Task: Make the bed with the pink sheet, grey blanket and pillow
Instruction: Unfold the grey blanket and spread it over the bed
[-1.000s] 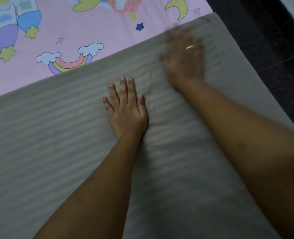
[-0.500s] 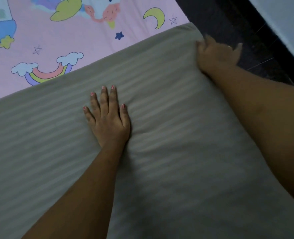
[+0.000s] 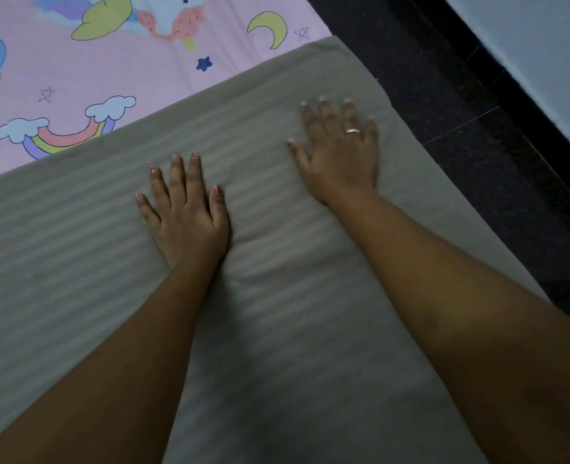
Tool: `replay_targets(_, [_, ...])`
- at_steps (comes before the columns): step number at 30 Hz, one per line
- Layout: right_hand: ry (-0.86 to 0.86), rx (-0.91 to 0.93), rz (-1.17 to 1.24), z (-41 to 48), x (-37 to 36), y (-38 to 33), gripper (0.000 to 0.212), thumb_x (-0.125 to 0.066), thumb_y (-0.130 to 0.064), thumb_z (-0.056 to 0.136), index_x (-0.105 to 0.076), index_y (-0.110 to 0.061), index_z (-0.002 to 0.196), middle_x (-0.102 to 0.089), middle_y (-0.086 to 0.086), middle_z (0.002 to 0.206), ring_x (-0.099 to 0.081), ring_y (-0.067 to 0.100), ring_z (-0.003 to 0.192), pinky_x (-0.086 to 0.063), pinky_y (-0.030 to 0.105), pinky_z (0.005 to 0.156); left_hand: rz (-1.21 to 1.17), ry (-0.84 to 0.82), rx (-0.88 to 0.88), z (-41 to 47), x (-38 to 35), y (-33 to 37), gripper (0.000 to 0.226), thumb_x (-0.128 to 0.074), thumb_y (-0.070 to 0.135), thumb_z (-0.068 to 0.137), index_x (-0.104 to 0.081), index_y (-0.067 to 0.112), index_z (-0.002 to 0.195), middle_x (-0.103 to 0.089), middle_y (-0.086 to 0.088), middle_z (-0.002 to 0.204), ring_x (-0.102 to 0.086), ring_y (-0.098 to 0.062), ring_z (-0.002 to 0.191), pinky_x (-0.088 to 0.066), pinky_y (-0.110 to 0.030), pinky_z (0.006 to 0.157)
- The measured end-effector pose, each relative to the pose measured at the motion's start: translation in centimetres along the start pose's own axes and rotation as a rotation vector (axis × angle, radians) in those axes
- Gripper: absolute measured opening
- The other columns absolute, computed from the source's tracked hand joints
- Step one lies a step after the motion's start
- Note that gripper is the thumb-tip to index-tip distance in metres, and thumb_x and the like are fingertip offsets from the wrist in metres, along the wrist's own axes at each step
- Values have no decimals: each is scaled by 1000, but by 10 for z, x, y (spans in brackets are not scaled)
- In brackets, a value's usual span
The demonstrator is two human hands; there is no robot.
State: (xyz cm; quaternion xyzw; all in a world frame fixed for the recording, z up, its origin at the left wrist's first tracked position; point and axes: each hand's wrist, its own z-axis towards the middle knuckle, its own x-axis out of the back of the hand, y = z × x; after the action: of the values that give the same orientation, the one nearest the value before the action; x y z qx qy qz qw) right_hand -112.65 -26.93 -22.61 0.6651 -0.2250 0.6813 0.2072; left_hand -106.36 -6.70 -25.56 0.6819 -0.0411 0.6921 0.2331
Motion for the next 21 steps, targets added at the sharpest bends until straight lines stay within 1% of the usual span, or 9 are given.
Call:
replay_targets(3, [13, -169, 2, -19, 7, 40, 59, -24, -57, 95, -18, -34, 150, -20, -2, 158, -21, 32, 142, -16, 51, 112, 32, -52, -7, 0, 10, 3, 62, -21, 50, 94, -19, 25, 150, -17, -2, 158, -6, -28, 146, -1, -53, 115])
replay_targets(6, [-16, -410, 82, -44, 19, 76, 58, -24, -59, 95, -29, -30, 145, -38, 7, 148, -42, 39, 126, -32, 50, 101, 27, -136, -18, -2, 18, 23, 72, -19, 56, 91, -15, 16, 151, -14, -5, 158, -3, -30, 146, -2, -53, 116])
replay_targets(8, [-82, -570, 166, -67, 28, 96, 57, -22, -58, 96, -45, -20, 133, -52, 17, 132, -50, 41, 117, -37, 47, 97, 14, -203, -137, -19, 19, 49, 74, -24, 58, 92, -14, 13, 151, -13, -6, 159, -3, -30, 146, -2, -52, 116])
replay_targets(10, [-109, -653, 201, -96, 38, 114, 61, -20, -57, 96, -55, -14, 121, -57, 21, 123, -53, 41, 113, -39, 45, 93, -28, -259, -309, -56, 17, 82, 74, -26, 57, 93, -13, 13, 151, -12, -6, 159, -4, -30, 146, -2, -50, 116])
replay_targets(12, [-122, -718, 207, -131, 45, 129, 68, -18, -59, 96, -59, -10, 121, -57, 24, 122, -53, 41, 113, -40, 45, 93, -79, -319, -433, -103, 15, 111, 75, -24, 57, 91, -10, 14, 151, -9, -6, 159, -3, -30, 146, -1, -49, 116])
replay_targets(16, [-198, -907, 181, -203, 54, 159, 80, -15, -61, 96, -55, 2, 126, -52, 31, 128, -50, 44, 118, -38, 48, 97, -172, -516, -699, -192, 27, 139, 75, -34, 54, 93, -8, 16, 152, -5, -5, 159, 3, -28, 146, 2, -48, 117])
replay_targets(19, [-291, -1064, 178, -247, 60, 181, 83, -15, -60, 96, -47, 8, 130, -47, 33, 132, -47, 46, 120, -36, 49, 100, -310, -701, -1012, -234, 48, 135, 59, -38, 43, 97, -24, 19, 149, -21, -3, 156, -11, -25, 145, -9, -47, 116])
replay_targets(20, [-318, -1098, 163, -256, 63, 184, 82, -15, -60, 96, -47, 8, 130, -47, 33, 131, -47, 46, 120, -36, 50, 100, -424, -774, -1050, -240, 56, 128, 53, -40, 38, 98, -32, 19, 146, -31, -5, 152, -21, -24, 142, -13, -44, 115])
replay_targets(21, [-331, -1094, 119, -261, 67, 184, 81, -15, -59, 96, -48, 8, 129, -48, 33, 130, -47, 47, 119, -36, 51, 99, -564, -821, -1025, -240, 65, 116, 49, -41, 34, 97, -39, 16, 142, -41, -8, 146, -32, -25, 137, -19, -39, 112])
